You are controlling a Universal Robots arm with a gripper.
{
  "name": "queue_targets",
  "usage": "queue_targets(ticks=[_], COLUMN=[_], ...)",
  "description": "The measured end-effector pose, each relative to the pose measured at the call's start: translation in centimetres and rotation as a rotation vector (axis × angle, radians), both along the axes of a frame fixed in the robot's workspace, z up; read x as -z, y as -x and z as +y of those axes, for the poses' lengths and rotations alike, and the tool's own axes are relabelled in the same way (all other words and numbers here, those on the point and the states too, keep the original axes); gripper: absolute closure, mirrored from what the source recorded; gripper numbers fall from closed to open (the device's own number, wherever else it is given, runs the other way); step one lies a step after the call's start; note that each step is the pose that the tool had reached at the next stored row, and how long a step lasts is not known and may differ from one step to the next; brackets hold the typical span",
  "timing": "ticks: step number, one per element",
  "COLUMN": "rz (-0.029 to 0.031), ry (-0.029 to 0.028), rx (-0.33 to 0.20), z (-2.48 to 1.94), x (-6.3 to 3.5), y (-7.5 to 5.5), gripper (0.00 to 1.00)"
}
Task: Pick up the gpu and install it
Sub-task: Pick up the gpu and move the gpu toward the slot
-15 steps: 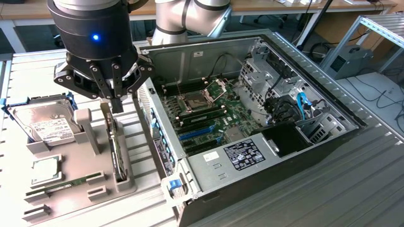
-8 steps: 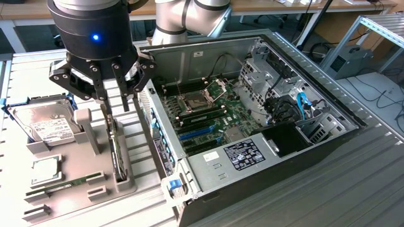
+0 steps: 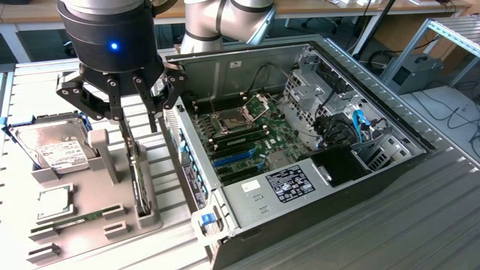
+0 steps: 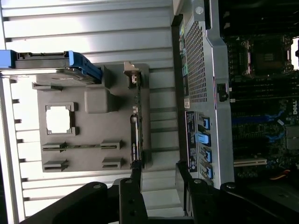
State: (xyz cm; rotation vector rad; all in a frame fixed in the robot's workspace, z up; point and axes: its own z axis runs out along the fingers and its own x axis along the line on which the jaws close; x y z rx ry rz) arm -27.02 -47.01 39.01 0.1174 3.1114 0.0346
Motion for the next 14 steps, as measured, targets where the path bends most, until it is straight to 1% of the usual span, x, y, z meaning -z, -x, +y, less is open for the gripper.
queue_targets(ticks=[12,14], rz=[0.0001,0.0000], ry=[0.0000,0.0000], rx=[0.000,0.000], z=[0.01,0.15], x=[0.65,0.79], y=[0.00,0.00], gripper=[0.58,0.58])
